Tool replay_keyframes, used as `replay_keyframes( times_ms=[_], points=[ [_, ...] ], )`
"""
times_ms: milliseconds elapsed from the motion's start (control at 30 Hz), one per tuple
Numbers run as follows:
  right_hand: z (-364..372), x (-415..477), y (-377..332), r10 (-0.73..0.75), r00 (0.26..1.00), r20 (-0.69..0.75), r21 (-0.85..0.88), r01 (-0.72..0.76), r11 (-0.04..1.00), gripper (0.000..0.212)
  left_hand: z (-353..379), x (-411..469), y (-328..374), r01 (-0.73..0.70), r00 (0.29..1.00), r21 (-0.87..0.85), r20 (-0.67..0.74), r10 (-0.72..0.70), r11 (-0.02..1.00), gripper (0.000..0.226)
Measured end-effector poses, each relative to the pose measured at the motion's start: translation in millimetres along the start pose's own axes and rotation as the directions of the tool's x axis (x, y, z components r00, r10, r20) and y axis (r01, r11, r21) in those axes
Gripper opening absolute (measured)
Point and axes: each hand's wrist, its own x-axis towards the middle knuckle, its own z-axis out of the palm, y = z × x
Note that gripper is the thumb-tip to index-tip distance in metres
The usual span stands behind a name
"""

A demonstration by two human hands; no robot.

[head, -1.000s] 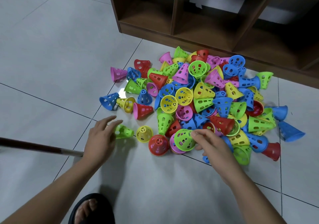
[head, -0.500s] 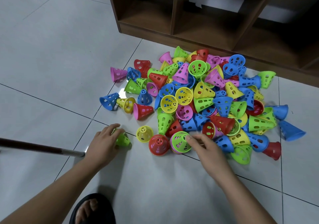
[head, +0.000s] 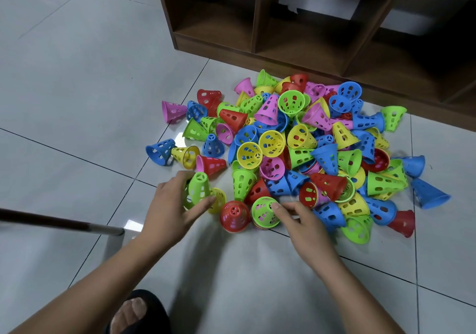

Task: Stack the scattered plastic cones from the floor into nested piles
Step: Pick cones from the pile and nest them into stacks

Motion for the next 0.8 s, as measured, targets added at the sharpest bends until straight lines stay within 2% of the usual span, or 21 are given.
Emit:
replay_keyframes(
  times_ms=[133, 200, 333, 467, 567, 667, 733, 800],
  points=[
    [-0.9, -1.4, -1.8, -0.003, 1.000, 0.004, -0.009, 0.003, 1.000, 0.045, 9.5, -5.5, 26.8, -0.091, 0.990, -0.088, 0.097, 0.100, 0.992, 0.055],
    [-0.9, -1.5, -0.8, -0.004, 1.000, 0.010, -0.011, 0.004, 1.000, 0.046, 16.6, -9.5, 34.8, -0.142, 0.978, -0.099, 0.137, 0.154, 0.985, 0.060],
    [-1.7, -1.3, -0.7, -0.010, 1.000, 0.019, 0.008, 0.010, 1.000, 0.046, 30.5, -14.3, 37.9, -0.241, 0.950, -0.025, 0.198, 0.241, 0.970, 0.068],
    [-6.7, -3.7, -4.3, -0.057, 0.998, 0.014, 0.046, 0.056, 0.997, 0.041, 46.2, -15.4, 21.7, -0.309, 0.918, 0.044, 0.276, 0.286, 0.950, 0.065],
    [-14.2, -4.4, 2.2, -0.105, 0.992, -0.076, 0.061, 0.110, 0.992, 0.032, 55.5, -14.6, 8.2, -0.322, 0.905, 0.080, 0.317, 0.283, 0.943, 0.066],
    [-25.7, -3.1, 24.5, -0.200, 0.944, -0.261, -0.141, 0.168, 0.976, 0.021, 57.1, -12.5, 1.5, -0.341, 0.895, 0.094, 0.338, 0.292, 0.935, 0.072],
    [-33.4, -4.2, 43.0, -0.251, 0.904, -0.346, -0.302, 0.146, 0.942, 0.024, 52.1, -11.4, -0.1, -0.336, 0.894, 0.082, 0.341, 0.291, 0.938, 0.077],
    [-38.1, -5.6, 58.9, -0.293, 0.879, -0.377, -0.426, 0.117, 0.897, 0.029, 44.5, -10.1, -1.6, -0.320, 0.906, 0.040, 0.305, 0.293, 0.947, 0.069]
  ],
)
